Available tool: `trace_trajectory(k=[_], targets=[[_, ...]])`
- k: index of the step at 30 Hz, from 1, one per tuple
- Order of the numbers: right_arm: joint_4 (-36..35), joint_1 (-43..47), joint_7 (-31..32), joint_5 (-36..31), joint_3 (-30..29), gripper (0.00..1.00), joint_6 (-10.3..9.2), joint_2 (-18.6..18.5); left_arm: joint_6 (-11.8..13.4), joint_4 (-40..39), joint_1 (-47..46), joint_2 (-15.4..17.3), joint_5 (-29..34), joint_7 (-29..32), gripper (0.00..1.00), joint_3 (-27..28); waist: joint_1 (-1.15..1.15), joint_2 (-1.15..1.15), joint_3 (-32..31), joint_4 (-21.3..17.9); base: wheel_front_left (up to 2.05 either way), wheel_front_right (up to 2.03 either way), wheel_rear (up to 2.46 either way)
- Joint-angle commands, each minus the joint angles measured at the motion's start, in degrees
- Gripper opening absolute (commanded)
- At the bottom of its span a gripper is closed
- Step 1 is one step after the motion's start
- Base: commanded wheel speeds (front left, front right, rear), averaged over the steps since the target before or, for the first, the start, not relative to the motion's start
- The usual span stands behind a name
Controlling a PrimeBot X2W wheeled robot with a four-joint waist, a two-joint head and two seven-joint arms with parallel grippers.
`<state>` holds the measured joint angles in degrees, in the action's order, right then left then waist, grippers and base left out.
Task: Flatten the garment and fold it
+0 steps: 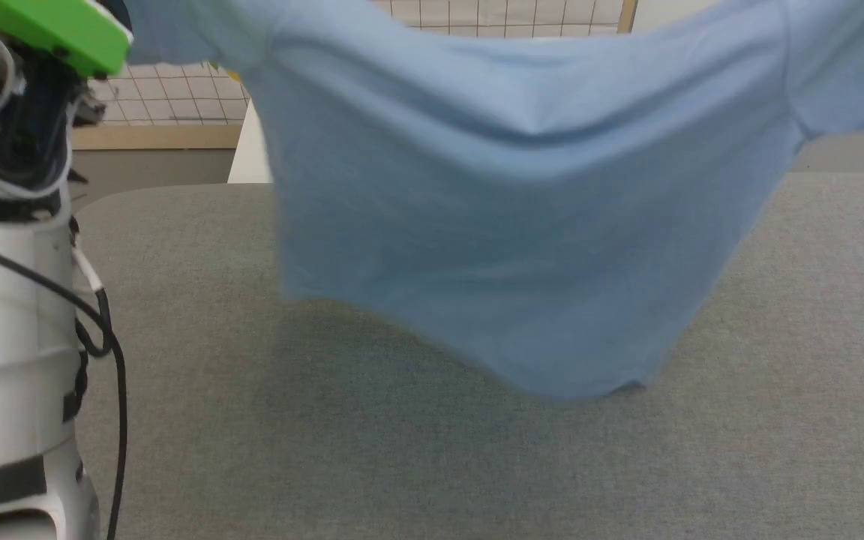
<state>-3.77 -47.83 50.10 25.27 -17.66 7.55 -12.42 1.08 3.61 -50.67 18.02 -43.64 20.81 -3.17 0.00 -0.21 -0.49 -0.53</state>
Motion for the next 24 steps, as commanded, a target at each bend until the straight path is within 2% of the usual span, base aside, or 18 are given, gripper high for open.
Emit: trace_trajectory(k=[1, 11, 18, 24], targets=[[0.18, -1.67, -0.94, -0.01, -0.49, 0.0, -0.06, 0.55, -0.12, 0.59, -1.39, 0.36, 0.95, -0.43, 0.0, -0.02, 0.0, 0.21, 0.1, -0.08, 0.0, 0.0, 0.0], [3.18, -7.47, -0.24, -3.78, 0.26, 0.0, -0.06, 2.36, -0.37, 6.04, -6.48, 2.41, 2.33, 0.69, 0.0, -0.84, 0.0, 0.21, 4.22, -0.14, 0.0, 0.0, 0.0], [7.92, -17.88, -1.44, -10.64, -3.93, 0.0, -0.06, 7.49, -1.06, 11.85, -15.07, 6.04, 4.2, 2.72, 0.0, -1.4, 0.0, 0.21, 14.63, -0.66, 0.0, 0.0, 0.0], [12.55, -31.54, -6.6, -18.72, -7.19, 0.0, -0.06, 9.38, -2.28, 16.05, -27.26, 9.04, 7.76, -0.05, 0.0, -1.92, 0.0, 0.21, 24.47, -1.02, 0.0, 0.0, 0.0]])
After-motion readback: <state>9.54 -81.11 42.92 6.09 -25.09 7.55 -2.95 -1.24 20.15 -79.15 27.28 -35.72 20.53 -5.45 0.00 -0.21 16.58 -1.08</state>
